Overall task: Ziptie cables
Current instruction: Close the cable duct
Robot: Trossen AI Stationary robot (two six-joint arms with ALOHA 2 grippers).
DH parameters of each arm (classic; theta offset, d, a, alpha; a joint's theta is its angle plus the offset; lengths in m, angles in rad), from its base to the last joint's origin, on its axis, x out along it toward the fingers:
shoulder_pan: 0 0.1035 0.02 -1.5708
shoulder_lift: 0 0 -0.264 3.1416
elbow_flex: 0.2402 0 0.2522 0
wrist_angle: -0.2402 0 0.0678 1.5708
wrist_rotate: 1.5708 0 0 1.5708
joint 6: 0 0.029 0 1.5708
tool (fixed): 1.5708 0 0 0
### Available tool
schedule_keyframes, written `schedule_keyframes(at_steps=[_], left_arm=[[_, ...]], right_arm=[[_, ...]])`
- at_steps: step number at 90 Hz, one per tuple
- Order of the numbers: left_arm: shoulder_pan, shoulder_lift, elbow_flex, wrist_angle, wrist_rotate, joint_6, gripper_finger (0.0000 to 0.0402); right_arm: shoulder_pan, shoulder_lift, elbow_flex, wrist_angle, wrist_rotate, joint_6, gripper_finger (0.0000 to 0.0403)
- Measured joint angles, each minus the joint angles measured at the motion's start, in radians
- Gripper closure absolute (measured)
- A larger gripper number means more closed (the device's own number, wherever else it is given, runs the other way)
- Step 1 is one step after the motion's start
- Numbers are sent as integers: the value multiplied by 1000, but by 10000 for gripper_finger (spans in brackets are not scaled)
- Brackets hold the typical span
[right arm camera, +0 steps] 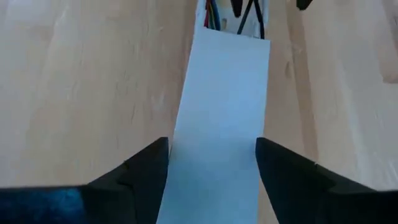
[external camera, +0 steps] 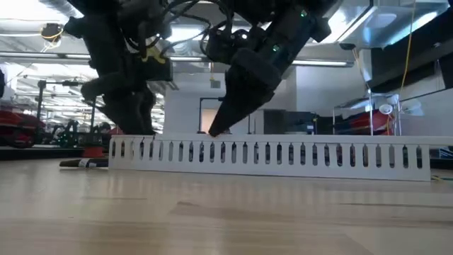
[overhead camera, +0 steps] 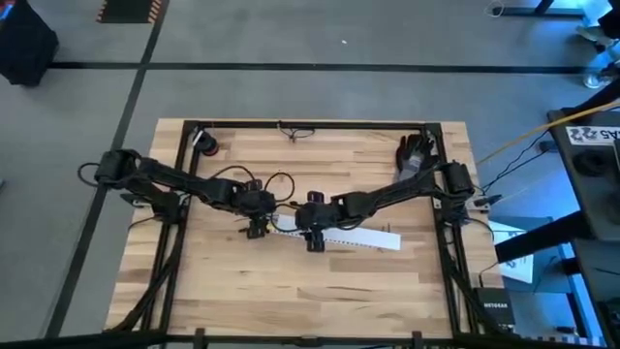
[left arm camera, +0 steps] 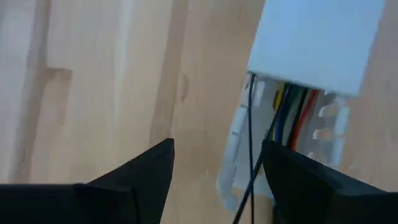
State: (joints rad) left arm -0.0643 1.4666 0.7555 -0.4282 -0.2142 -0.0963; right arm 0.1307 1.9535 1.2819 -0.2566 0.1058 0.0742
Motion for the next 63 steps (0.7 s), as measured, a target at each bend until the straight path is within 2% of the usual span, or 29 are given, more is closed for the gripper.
schedule_keyframes(at_steps=[8,24,35,43,63], left_arm=[[-8,1,0,1,-2,-3,202],[-22,1,12,-8,-7,-1,323],[-36,1,24,-15,-11,3,383],[-44,1,36,-17,-10,6,393],[-59,1,73,-45,-30,24,373]], right_arm=[[0,0,0,0,10,0,169],[0,0,0,1,16,0,169],[1,-1,0,1,15,0,169],[1,-1,0,1,16,0,169],[0,-2,0,2,23,0,169]])
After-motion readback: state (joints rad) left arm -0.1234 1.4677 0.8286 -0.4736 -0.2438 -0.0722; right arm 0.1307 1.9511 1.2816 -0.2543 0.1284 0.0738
